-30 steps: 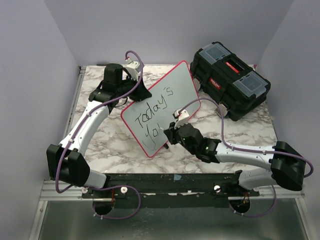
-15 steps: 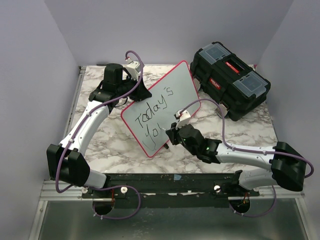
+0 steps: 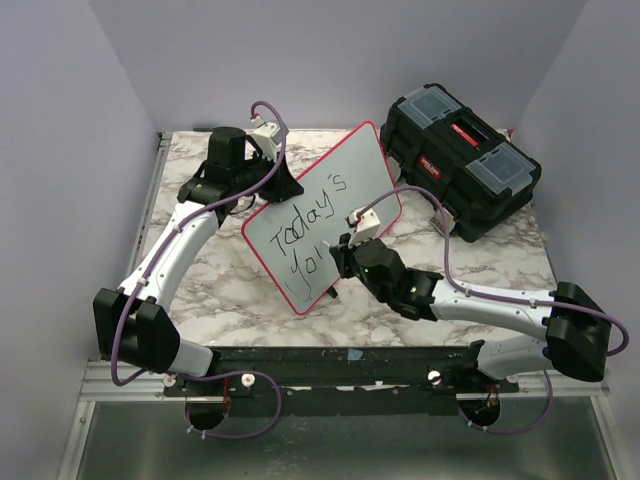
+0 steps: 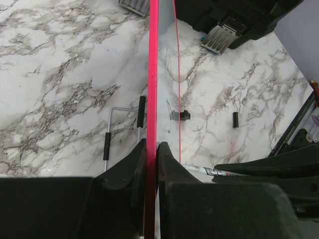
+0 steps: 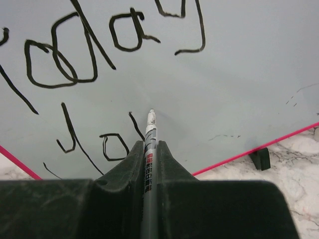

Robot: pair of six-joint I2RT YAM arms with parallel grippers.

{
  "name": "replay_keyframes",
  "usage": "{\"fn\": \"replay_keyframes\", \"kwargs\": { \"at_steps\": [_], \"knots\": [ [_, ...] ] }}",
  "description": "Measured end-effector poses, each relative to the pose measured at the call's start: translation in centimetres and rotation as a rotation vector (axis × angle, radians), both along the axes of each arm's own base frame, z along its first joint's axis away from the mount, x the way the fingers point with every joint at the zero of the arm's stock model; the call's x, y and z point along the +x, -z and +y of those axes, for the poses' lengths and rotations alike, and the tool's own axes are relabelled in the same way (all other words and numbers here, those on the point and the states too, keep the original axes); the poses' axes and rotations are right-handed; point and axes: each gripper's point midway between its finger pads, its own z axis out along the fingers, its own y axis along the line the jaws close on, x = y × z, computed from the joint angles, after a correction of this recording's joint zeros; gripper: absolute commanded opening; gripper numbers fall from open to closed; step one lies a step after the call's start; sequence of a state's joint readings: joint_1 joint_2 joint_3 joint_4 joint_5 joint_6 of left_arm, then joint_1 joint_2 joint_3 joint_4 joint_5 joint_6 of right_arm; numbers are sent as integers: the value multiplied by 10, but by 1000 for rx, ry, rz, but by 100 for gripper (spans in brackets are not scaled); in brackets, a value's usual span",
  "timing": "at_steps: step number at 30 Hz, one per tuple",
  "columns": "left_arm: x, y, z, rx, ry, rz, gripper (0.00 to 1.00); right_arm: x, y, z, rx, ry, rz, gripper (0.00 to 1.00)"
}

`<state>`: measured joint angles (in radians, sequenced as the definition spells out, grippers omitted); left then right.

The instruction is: Write a sentence on the whiteboard

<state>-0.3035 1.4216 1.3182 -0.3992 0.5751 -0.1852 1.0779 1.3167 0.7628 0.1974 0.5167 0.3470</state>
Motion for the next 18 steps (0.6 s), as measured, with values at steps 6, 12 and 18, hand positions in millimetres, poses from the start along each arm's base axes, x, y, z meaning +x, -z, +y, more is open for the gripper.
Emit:
{"fn": "replay_keyframes", "kwargs": {
  "at_steps": [6,12,18],
  "knots": [
    [0,0,0,0,0,0,0,7,-13,6,-1,9,-28,1],
    [0,0,0,0,0,0,0,8,-9,8,-16,7,-26,1],
    [0,0,0,0,0,0,0,7,-3,5,-16,11,-13,1]
  ]
}}
